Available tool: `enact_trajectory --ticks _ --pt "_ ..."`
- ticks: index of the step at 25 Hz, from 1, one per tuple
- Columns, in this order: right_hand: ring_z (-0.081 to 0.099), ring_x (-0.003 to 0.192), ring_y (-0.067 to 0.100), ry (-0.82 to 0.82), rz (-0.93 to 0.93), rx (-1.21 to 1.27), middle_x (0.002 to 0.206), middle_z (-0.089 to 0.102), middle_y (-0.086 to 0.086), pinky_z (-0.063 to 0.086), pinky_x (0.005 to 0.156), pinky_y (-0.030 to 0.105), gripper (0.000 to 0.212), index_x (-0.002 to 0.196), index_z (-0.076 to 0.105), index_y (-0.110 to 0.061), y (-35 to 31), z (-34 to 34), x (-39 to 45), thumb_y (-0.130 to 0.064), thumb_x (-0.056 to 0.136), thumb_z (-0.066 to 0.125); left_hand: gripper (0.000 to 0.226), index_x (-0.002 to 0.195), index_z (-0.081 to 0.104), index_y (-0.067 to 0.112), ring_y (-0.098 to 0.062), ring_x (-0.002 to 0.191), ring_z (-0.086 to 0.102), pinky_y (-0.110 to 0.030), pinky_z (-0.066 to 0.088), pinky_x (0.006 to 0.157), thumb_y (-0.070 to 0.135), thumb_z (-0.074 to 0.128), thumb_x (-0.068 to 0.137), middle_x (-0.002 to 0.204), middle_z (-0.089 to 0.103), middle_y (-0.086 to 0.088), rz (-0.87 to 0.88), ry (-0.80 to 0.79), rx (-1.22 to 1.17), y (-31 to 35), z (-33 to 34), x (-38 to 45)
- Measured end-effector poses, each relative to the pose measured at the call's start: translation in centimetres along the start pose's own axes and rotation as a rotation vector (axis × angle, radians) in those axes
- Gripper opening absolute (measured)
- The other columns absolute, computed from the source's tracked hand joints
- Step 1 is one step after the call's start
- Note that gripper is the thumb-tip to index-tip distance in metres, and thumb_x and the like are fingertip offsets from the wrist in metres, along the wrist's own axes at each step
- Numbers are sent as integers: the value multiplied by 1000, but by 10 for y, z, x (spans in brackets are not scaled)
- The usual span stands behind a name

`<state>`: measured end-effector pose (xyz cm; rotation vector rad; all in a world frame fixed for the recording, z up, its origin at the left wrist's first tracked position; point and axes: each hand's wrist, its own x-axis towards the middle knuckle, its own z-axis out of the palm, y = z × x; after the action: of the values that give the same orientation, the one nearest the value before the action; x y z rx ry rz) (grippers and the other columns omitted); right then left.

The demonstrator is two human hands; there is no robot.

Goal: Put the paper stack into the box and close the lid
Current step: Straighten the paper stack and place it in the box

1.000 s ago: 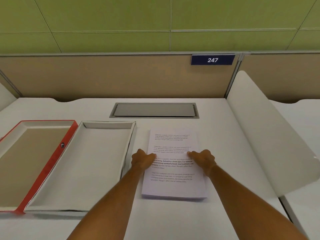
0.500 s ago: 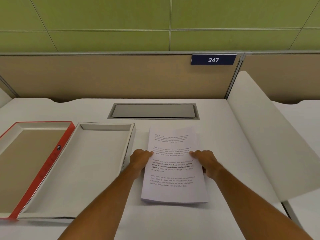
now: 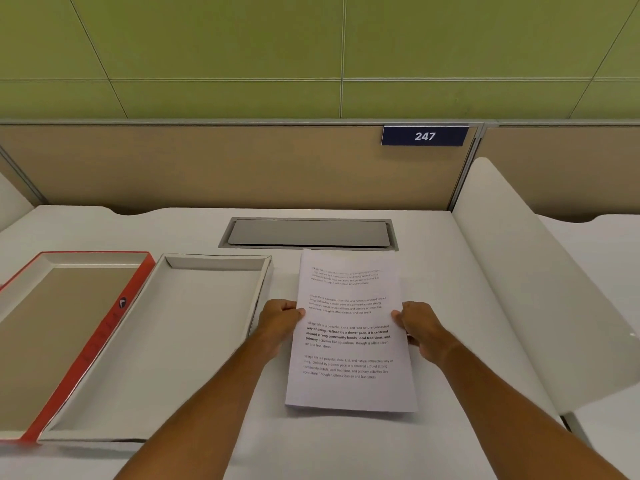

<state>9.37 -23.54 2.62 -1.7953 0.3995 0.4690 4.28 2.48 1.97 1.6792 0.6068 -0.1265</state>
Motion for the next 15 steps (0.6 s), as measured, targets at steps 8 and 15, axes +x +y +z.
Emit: enact_trajectory --ticks 8,15 --pt "68 91 26 7 -471 57 103 69 11 56 65 28 18 105 60 -13 -49 -23 -43 -2 94 52 19 108 61 11 -24 99 66 -40 56 89 6 61 89 106 69 -9 380 40 -3 56 -22 -39" --pt "66 105 33 -23 -542 67 110 68 12 57 86 43 21 113 57 -6 -36 -26 -58 1 94 54 19 103 59 19 -18 97 63 -33 52 84 9 63 88 102 67 3 441 62 61 50 -24 -58"
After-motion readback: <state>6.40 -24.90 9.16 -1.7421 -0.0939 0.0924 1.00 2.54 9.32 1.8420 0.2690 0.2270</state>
